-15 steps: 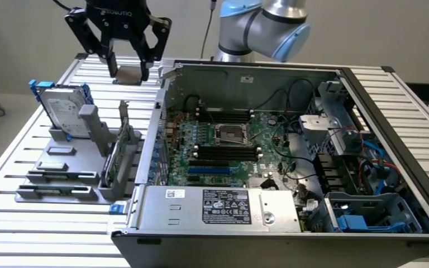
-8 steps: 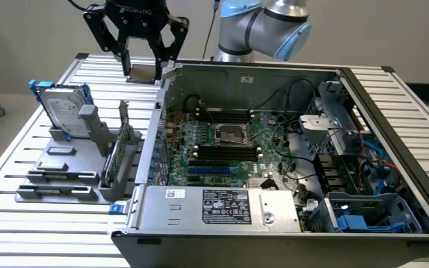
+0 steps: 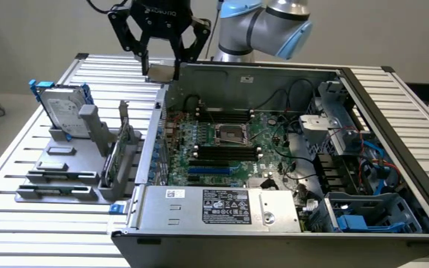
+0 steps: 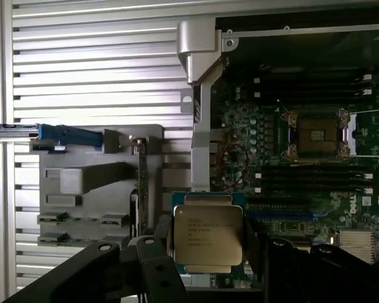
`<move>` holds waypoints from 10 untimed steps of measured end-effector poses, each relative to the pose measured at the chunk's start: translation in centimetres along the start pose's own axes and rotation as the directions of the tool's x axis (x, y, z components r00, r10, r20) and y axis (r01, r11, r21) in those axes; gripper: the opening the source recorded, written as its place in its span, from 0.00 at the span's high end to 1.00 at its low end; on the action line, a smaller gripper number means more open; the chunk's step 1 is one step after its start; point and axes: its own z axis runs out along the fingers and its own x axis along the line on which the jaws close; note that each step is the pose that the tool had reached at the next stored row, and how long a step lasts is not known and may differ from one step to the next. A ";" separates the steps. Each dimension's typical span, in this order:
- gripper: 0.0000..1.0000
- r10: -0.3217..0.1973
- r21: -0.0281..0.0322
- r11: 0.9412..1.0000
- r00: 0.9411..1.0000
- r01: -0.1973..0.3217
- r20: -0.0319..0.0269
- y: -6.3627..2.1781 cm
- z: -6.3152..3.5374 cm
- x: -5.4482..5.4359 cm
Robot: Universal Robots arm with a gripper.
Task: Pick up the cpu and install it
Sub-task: 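Pick up the cpu and move it towards the insertion slot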
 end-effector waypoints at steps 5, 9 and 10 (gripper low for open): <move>0.45 0.000 0.000 1.000 1.000 0.000 0.000 0.42 -0.12 -2.2; 0.45 0.000 0.000 1.000 1.000 0.000 0.000 0.81 -0.13 -4.1; 0.45 0.000 0.000 1.000 1.000 0.000 0.000 0.95 -0.10 -4.5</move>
